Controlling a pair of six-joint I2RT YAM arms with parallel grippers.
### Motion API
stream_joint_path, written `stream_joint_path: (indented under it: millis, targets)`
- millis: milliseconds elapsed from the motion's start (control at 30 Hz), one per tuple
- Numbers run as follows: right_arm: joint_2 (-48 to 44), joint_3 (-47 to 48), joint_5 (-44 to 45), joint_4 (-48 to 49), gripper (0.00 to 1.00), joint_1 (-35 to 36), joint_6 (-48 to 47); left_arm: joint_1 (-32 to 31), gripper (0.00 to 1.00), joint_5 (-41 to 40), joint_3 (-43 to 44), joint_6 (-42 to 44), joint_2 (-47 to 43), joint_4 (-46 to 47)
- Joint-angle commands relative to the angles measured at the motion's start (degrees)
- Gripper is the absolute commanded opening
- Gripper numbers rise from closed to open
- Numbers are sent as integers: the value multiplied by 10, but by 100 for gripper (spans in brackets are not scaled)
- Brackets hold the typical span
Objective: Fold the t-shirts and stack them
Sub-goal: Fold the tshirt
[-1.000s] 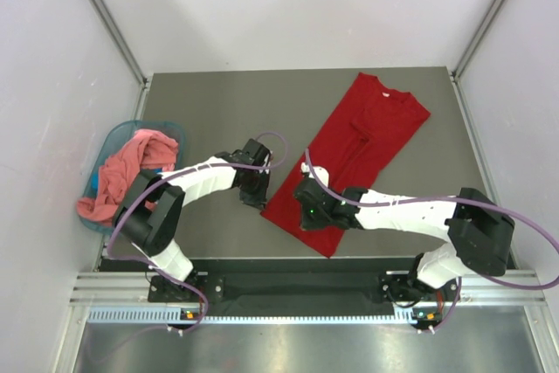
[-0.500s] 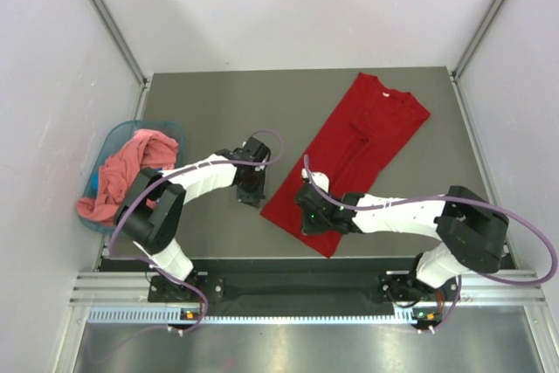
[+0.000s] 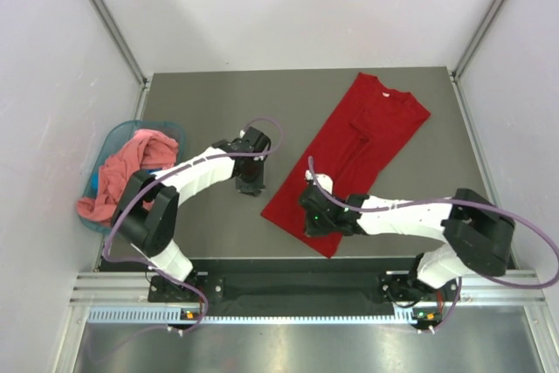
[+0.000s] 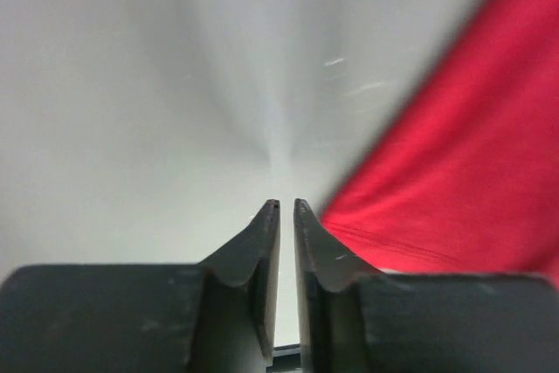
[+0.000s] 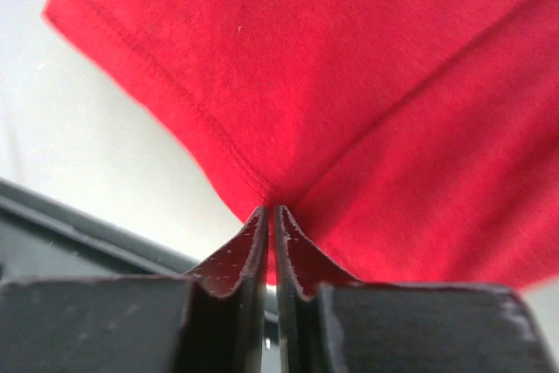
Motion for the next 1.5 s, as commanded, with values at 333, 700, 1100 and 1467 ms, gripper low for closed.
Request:
stream_joint_path:
  millis: [333,700,1100,1467]
  targets:
    - [-95,43,-10,-32,41,-337,-161,12,27,148,20,65,78,37]
    - [85,168,-187,92,50,-710,-189,12,0,70,-1,61,77,16]
    - [291,326,-227,124,53,-801,-161,13,0,54,21,21,64,-13]
    - [379,379,-246,185,46,-817,-131,16,23,96,67,38,27,-10]
